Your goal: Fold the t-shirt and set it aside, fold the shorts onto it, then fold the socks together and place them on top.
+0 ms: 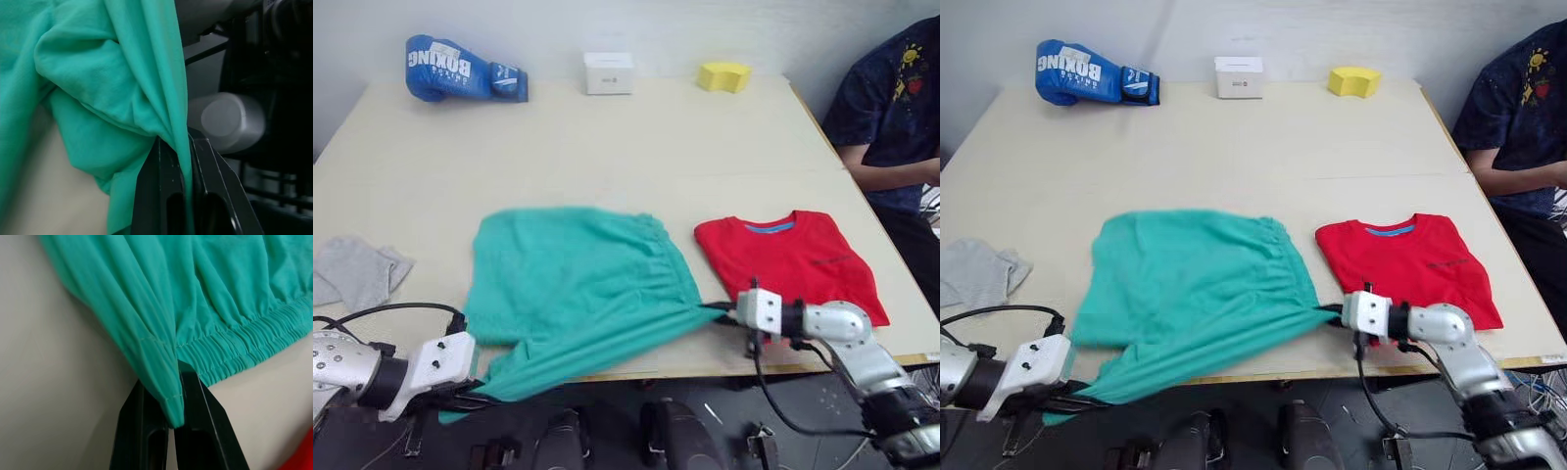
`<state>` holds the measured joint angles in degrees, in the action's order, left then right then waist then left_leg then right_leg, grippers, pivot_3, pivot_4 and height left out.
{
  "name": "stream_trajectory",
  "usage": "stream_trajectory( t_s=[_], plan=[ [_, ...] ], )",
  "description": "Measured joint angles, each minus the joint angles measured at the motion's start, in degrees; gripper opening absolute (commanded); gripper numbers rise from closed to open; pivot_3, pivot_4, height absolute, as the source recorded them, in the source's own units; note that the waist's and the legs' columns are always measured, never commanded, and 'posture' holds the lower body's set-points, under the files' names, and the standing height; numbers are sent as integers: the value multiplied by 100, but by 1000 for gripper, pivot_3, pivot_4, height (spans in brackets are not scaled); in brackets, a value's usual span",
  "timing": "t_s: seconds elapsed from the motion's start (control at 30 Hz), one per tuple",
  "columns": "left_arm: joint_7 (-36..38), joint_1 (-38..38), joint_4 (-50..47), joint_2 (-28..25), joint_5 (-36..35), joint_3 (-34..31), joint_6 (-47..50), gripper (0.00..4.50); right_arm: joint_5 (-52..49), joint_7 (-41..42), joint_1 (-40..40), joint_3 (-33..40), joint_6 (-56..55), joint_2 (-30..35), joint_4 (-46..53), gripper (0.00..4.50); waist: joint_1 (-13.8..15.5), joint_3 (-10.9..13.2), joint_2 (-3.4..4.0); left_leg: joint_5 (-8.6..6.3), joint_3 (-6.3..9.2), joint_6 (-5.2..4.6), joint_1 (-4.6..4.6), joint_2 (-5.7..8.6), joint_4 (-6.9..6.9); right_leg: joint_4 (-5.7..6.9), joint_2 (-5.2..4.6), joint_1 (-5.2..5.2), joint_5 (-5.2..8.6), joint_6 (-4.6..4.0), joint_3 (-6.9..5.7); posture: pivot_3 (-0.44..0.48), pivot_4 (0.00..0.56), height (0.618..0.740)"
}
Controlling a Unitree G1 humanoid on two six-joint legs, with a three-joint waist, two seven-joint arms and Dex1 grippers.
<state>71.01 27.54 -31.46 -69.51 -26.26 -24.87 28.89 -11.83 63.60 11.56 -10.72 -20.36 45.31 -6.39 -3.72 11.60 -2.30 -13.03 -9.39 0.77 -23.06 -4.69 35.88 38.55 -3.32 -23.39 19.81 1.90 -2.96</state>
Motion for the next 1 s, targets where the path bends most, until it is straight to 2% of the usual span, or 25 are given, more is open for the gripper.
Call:
stream_trajectory(
  t_s=[0.17,0.27,0.37,0.5,0.6,0.67,0.77,0.9,1.0],
  plan=[
    [-13,-423,-247,-60,-509,-11,864,18,9,13,-175,171,-202,14,-43,0,27,-1,-1,-13,5,15,2,-2,2,-2,-1,2,2,-14,-3,0,150,740],
    [96,-853,-200,-206,-770,35,1164,18,-173,54,-291,315,85,71,97,0,46,-1,-1,-4,8,0,-1,-2,2,0,-1,1,1,-13,-4,0,150,740],
    [203,-1887,310,-418,-772,425,1111,18,-758,106,-423,534,1023,116,588,0,75,-3,3,-3,14,1,-2,-1,2,5,0,2,1,-14,-5,0,150,740],
    [413,-5024,2058,57,-119,2087,646,18,-1302,118,1,688,2460,209,937,0,177,-7,10,-3,15,-9,-7,-2,13,2,11,6,-19,-17,-11,0,150,740],
    [791,-6332,3119,245,593,2971,110,18,-1447,91,613,675,3265,190,922,0,142,-8,5,-2,-14,-5,-11,-5,18,11,13,-12,-20,-15,2,0,150,740],
    [1047,-6930,3799,371,1025,3363,-209,18,-1495,90,1093,669,3682,174,843,0,115,-8,6,0,-24,4,-18,-6,14,13,17,-26,-13,-13,12,0,150,740],
    [1407,-8065,5408,1018,1576,3848,-707,18,-1358,143,1945,522,4217,41,249,0,156,-8,4,0,-28,7,-25,-3,36,18,36,-30,-2,-8,14,0,150,740],
    [1389,-9030,7270,1607,2134,4041,-1322,18,-952,45,2724,306,4279,-507,-670,0,146,-7,1,-8,-51,15,-31,-12,54,23,60,-43,-2,-6,33,0,150,740],
    [1191,-9350,8342,1853,2445,4058,-1858,18,-670,-135,3127,187,4273,-864,-1259,0,102,-7,1,-11,-59,22,-34,-17,55,35,59,-57,1,-3,51,0,150,740]
  ],
)
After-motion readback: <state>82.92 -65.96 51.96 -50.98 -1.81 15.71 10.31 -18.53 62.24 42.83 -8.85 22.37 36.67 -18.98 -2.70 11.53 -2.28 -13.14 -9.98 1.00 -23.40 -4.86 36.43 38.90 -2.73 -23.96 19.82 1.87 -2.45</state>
